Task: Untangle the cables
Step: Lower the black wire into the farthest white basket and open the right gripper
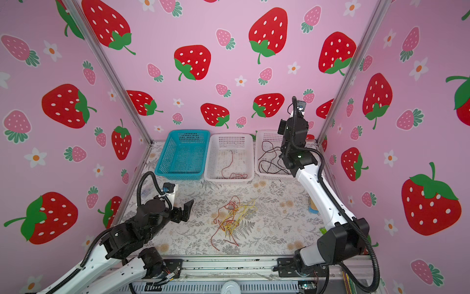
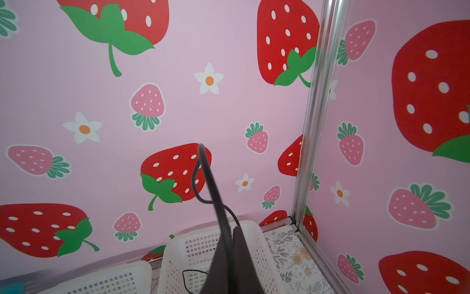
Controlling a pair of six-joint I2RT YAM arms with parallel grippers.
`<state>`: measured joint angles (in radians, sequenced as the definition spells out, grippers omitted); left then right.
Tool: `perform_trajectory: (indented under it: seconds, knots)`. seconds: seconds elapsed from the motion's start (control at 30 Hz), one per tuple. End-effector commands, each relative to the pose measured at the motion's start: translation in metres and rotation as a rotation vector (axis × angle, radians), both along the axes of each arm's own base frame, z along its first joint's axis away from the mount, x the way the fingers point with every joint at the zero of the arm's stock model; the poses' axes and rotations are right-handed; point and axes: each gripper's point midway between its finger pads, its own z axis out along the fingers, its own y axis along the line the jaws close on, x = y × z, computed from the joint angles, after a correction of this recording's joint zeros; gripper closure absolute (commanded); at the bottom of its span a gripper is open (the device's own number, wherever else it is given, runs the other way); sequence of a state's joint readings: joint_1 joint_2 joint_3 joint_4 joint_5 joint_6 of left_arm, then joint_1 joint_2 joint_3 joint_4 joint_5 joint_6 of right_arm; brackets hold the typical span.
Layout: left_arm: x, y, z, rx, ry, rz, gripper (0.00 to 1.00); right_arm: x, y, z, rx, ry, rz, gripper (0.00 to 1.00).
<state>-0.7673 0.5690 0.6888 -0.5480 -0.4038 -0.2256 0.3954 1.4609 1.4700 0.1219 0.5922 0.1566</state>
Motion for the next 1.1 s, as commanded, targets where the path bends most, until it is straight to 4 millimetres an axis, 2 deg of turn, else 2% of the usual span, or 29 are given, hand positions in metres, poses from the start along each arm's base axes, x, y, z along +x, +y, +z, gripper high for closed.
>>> perform_trajectory:
  seconds: [0.0, 0.17, 0.37, 0.67, 0.77, 0.83, 0.93, 1.07]
  knots:
    - [0.002, 0.003, 0.002, 0.007, -0.023, 0.012, 0.01, 0.007, -0.010, -0.004, 0.011, -0.025, -0.056, 1.00]
    - [0.002, 0.003, 0.002, 0.007, -0.024, 0.011, 0.01, 0.023, -0.012, -0.039, -0.032, 0.037, -0.074, 1.00]
    - [0.002, 0.001, 0.000, 0.008, -0.021, 0.004, 0.01, 0.040, 0.000, -0.100, -0.037, 0.164, -0.022, 1.00]
    - [0.003, 0.001, -0.002, 0.015, -0.020, 0.004, 0.01, 0.071, 0.029, -0.187, -0.008, 0.397, 0.162, 1.00]
    - [0.003, 0.001, -0.002, 0.012, -0.021, 0.003, 0.01, 0.079, 0.026, -0.217, 0.023, 0.507, 0.163, 1.00]
    - [0.003, 0.001, -0.002, 0.010, -0.021, 0.004, 0.01, 0.082, 0.028, -0.233, 0.048, 0.559, 0.183, 0.96]
    - [0.003, 0.000, -0.003, 0.011, -0.018, 0.000, 0.01, 0.085, 0.033, -0.249, 0.062, 0.628, 0.199, 0.92]
    - [0.003, -0.001, -0.003, 0.011, -0.016, -0.003, 0.01, 0.085, 0.032, -0.251, 0.079, 0.652, 0.187, 0.82]
